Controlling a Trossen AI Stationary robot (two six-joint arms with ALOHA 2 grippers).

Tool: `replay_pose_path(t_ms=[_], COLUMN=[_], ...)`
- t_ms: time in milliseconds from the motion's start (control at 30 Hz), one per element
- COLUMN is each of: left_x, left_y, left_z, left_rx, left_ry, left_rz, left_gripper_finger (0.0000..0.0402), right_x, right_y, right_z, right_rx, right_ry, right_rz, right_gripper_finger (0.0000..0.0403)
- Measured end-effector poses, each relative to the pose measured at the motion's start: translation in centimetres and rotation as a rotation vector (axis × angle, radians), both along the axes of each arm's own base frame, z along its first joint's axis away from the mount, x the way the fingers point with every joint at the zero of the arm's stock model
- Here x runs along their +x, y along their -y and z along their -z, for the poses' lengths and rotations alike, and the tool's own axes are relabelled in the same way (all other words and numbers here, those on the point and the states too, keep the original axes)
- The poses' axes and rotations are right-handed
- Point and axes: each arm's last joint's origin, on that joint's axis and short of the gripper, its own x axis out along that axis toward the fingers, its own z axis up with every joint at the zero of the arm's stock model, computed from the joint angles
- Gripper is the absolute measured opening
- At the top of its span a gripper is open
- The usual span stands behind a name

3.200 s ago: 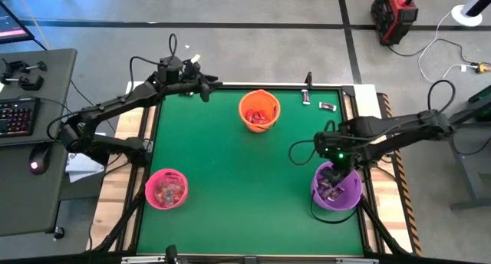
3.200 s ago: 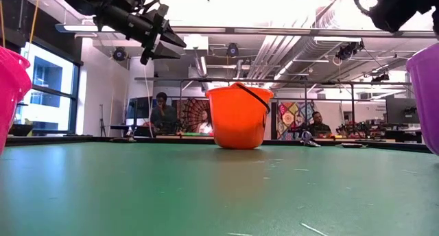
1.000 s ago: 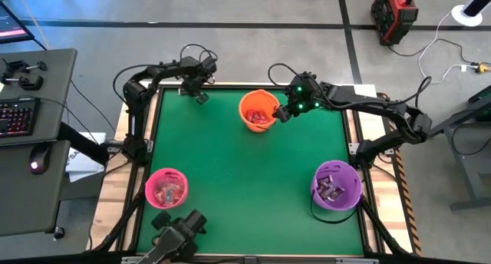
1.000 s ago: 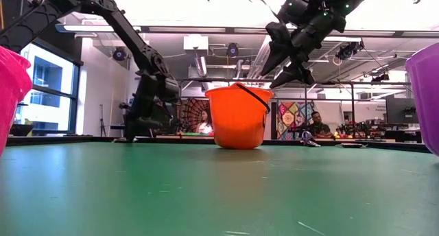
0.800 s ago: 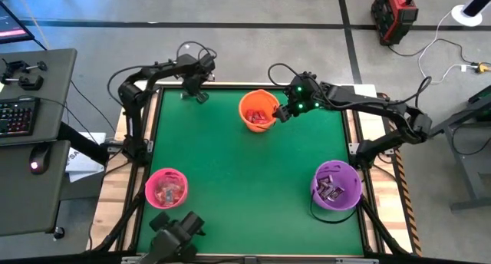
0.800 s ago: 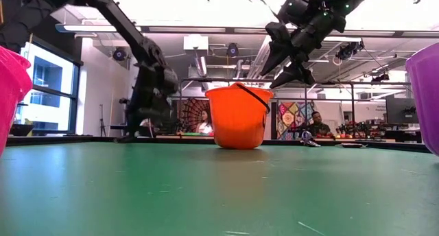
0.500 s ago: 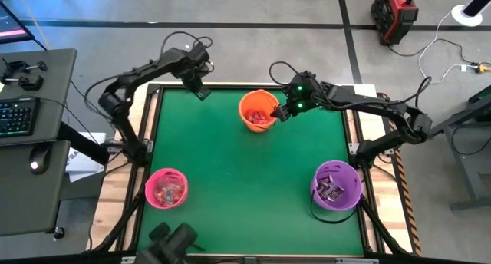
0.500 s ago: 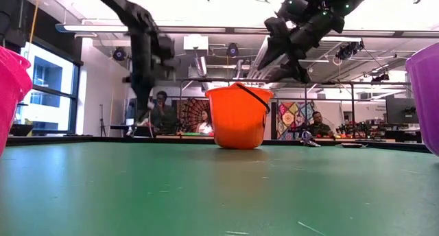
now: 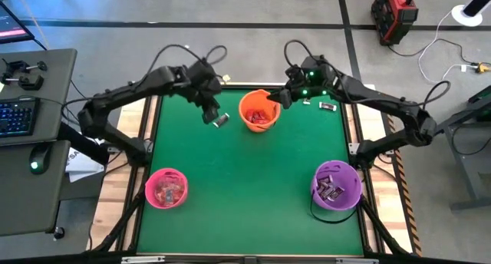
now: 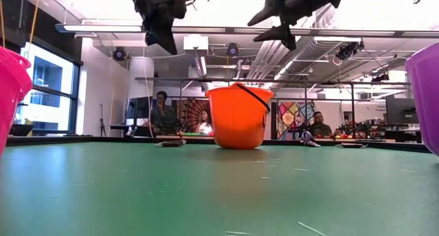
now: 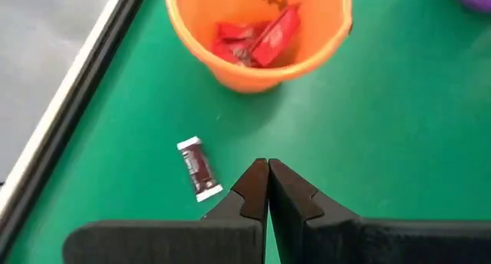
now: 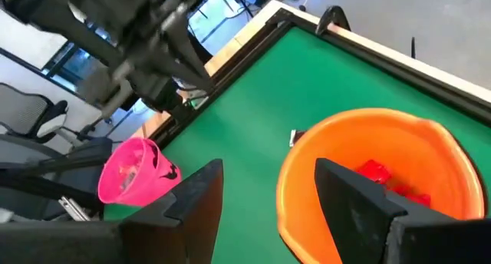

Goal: Sort candy by brand, put in halloween buckets
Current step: Put the brown chocolate into the violet bucket

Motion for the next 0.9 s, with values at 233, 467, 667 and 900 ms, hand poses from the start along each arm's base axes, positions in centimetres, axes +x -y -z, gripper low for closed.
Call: replay_pose_path(t_ms=[233,467,667,900], left_x=[1.2,-0.1,1.1,2.3], left_y=[1.2,-1.7,-3.7,-4.5], left_z=[4.8,9.8,12.9,17.3], left_rx=[0.141,-0.005,-0.028,-0.097], left_ry=[-0.109,-0.076,-0.113,-0.235], left_rz=[-0.035,-0.191,-0.225,-0.236], left_gripper_finger=[0.0012,0.0083,0.0169,0.0241], right_x=[0.2,0.6,0.9,0.8], right_y=[-0.6,-2.0,-2.5,-2.5], right_z=[-0.2,0.4,0.6,0.6], right_rx=[0.071,0.081,0.054,0.065], right_ry=[0.002,-0.069,-0.087,-0.094], right_rz=[0.015,0.029,0.057,0.064], right_gripper_finger=[0.0200,0.0200,0.0200,0.0200])
